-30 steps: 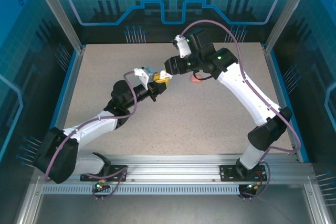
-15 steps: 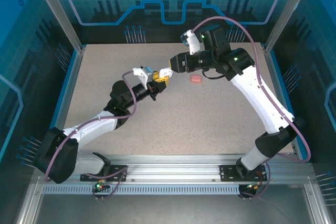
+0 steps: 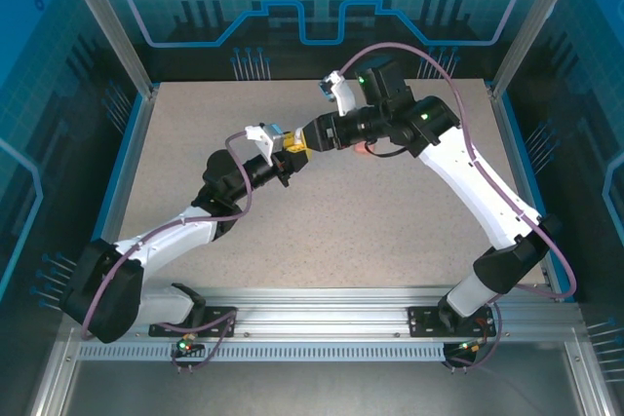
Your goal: Insert the wireless bluetooth earbuds into the charging case
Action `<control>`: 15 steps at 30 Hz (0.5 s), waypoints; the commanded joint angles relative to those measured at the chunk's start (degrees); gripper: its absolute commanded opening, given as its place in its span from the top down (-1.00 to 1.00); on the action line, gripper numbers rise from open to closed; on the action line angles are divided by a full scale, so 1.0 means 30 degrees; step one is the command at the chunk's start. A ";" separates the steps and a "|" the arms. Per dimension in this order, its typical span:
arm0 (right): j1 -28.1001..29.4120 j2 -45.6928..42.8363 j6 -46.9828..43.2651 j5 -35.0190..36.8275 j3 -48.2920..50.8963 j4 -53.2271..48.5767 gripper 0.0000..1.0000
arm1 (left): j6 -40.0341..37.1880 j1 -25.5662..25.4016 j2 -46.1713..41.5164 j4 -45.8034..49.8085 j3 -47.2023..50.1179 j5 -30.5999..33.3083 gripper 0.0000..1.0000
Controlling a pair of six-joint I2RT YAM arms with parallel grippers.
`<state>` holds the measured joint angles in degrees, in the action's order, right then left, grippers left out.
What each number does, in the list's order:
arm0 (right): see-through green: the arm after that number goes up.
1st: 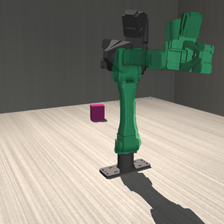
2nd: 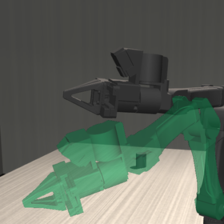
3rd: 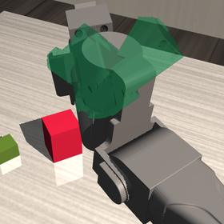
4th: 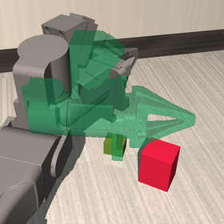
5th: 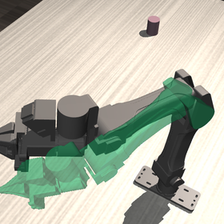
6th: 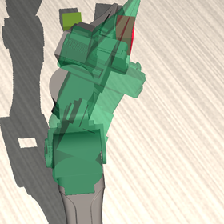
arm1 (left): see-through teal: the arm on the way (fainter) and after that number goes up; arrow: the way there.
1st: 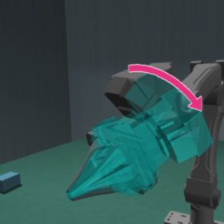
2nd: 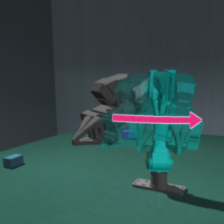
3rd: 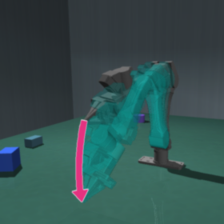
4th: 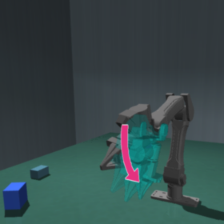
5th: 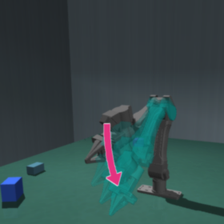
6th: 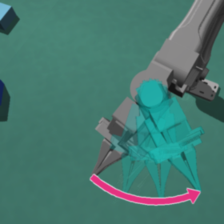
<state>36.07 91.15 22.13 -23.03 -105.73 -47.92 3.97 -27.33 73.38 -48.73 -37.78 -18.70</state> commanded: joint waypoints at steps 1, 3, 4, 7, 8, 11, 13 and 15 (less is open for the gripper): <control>0.0236 0.0199 0.0173 -0.0482 0.0125 0.0134 0.01 | -0.0440 0.0052 -0.0585 -0.0605 -0.0149 0.0227 1.00; 0.0250 0.0332 0.0182 -0.0527 0.0118 0.0183 0.01 | -0.0458 0.0044 -0.0570 -0.0604 -0.0144 0.0199 1.00; 0.0250 0.0395 0.0180 -0.0474 0.0088 0.0234 0.01 | -0.0472 0.0031 -0.0569 -0.0645 -0.0149 0.0143 1.00; 0.0164 0.0704 0.0181 -0.0330 -0.0388 0.0300 0.02 | -0.0531 0.0036 -0.0609 -0.0723 -0.0065 0.0008 1.00; 0.0127 0.0847 0.0208 -0.0323 -0.0674 0.0300 0.02 | -0.0555 0.0032 -0.0614 -0.0777 -0.0008 -0.0036 1.00; 0.0014 0.1330 0.0164 -0.0330 -0.1600 0.0256 0.02 | -0.0575 0.0038 -0.0629 -0.0866 0.0115 -0.0120 1.00; -0.0072 0.1708 0.0159 -0.0351 -0.2288 0.0140 0.02 | -0.0575 0.0029 -0.0694 -0.0866 0.0173 -0.0179 1.00; -0.0151 0.2133 0.0149 -0.0378 -0.2920 -0.0018 0.03 | -0.0597 0.0044 -0.0759 -0.0895 0.0235 -0.0269 1.00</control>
<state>35.97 96.16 22.31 -23.09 -111.18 -47.97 3.95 -27.07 73.12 -48.75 -37.67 -18.33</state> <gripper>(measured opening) 0.489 0.223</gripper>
